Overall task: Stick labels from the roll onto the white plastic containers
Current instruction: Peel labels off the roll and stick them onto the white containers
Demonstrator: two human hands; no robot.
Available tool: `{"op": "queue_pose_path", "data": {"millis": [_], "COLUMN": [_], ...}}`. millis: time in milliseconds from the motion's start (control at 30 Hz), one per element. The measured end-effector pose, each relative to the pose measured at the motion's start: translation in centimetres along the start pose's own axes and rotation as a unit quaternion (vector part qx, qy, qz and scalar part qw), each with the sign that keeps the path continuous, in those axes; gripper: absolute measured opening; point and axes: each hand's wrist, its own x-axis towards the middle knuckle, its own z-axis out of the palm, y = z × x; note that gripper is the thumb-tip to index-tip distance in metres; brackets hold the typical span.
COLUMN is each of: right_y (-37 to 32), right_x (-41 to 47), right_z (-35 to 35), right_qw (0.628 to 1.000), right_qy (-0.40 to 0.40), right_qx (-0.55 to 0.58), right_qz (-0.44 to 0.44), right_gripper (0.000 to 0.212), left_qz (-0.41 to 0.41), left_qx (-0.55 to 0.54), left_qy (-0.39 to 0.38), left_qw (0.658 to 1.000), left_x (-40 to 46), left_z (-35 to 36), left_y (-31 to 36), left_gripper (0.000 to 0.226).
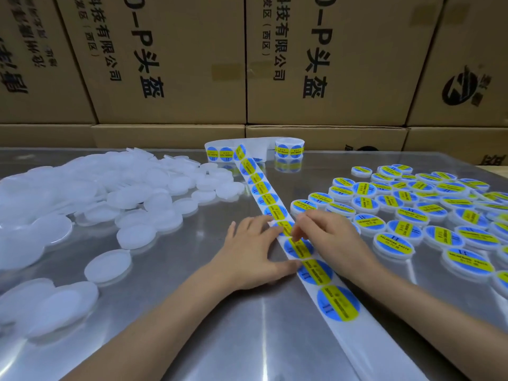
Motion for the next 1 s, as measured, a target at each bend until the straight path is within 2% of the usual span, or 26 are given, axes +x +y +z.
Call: {"op": "queue_pose_path", "data": {"millis": [100, 167, 300, 367, 500, 600, 667, 767, 833, 900, 1000], "right_y": [0.2, 0.5, 1.2, 1.8, 1.9, 2.3, 2.5, 2.4, 2.6, 2.7, 2.6], "right_x": [-0.2, -0.3, -0.5, -0.2, 0.3, 0.5, 0.7, 0.7, 0.7, 0.7, 0.7], "right_z": [0.0, 0.4, 1.5, 1.7, 1.7, 1.9, 2.1, 2.0, 2.0, 2.0, 2.1], "right_qw": [0.993, 0.99, 0.973, 0.973, 0.984, 0.985, 0.987, 0.989, 0.993, 0.993, 0.987], "right_qy": [-0.049, -0.109, -0.189, -0.192, -0.166, -0.166, -0.15, -0.115, -0.109, -0.113, -0.12], "right_qx": [-0.101, -0.09, -0.125, -0.109, 0.07, 0.046, 0.054, 0.088, 0.047, -0.033, -0.103], "right_qz": [-0.032, -0.021, -0.054, -0.067, -0.005, -0.014, -0.017, -0.003, -0.016, -0.03, -0.032], "right_gripper": [0.029, 0.019, 0.034, 0.035, 0.035, 0.03, 0.025, 0.023, 0.023, 0.029, 0.044], "left_qz": [-0.028, -0.032, 0.036, 0.055, 0.016, 0.02, 0.005, -0.084, -0.203, -0.307, -0.378], "left_qx": [0.013, 0.015, -0.043, -0.04, 0.011, 0.0, -0.009, 0.084, 0.158, 0.162, 0.116], "left_qy": [0.066, 0.107, 0.139, 0.148, 0.068, 0.018, 0.032, 0.086, 0.055, 0.004, -0.021], "left_qw": [0.997, 0.994, 0.989, 0.987, 0.998, 1.0, 0.999, 0.989, 0.965, 0.938, 0.918], "left_x": [0.3, 0.5, 0.3, 0.2, 0.1, 0.0, 0.0, 0.1, -0.1, -0.5, -1.0], "left_z": [-0.3, -0.6, -1.2, -1.1, -0.5, -0.7, -0.9, -1.7, -2.4, -2.9, -3.3], "left_y": [-1.5, -2.1, -1.3, -0.7, -0.8, -0.9, -1.1, -2.1, -3.4, -4.8, -6.5], "left_gripper": [0.061, 0.049, 0.025, 0.028, 0.07, 0.071, 0.064, 0.056, 0.067, 0.08, 0.087]}}
